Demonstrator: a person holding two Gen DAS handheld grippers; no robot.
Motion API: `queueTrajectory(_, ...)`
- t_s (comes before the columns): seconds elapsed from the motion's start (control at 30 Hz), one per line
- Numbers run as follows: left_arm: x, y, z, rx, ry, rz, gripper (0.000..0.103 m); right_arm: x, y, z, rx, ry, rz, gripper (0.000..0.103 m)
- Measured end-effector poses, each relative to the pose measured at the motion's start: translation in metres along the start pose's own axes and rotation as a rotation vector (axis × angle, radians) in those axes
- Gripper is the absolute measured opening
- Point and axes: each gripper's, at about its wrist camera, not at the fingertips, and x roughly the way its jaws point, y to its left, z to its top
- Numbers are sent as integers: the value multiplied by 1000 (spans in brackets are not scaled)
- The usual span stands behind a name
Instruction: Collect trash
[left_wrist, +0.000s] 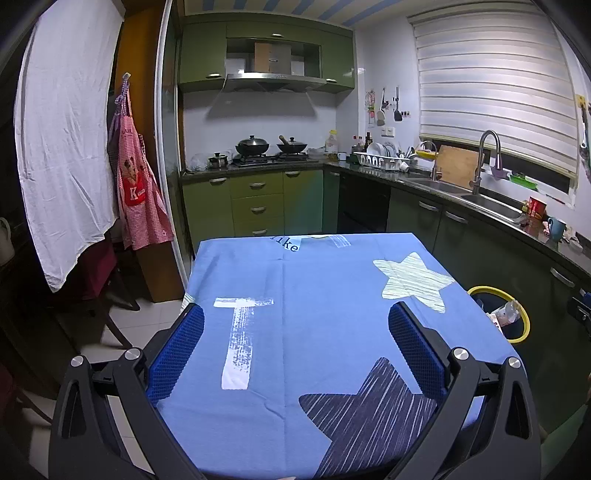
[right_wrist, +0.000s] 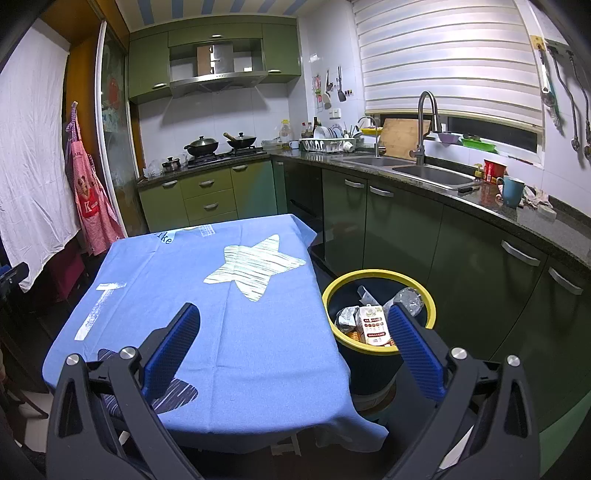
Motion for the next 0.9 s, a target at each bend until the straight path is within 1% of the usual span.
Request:
queueTrajectory(0.53, 5, -2, 1, 2, 14, -21, 98, 3, 1, -3, -1, 4, -2, 97)
queueTrajectory(0.6, 5, -2, 1, -2, 18, -31, 98, 3, 1, -3, -2, 5, -2, 97)
queueTrajectory(0.67, 7, -2, 0, -11, 24, -60, 98, 4, 1, -4, -3, 7, -1, 97)
queueTrajectory(0.73, 7, -3, -1, -4, 14, -76, 98, 6, 0, -6, -4, 10, -1, 97)
queueTrajectory(0.9, 9, -9, -2, 25, 9, -65, 98, 8, 0, -7, -3, 12, -1, 97)
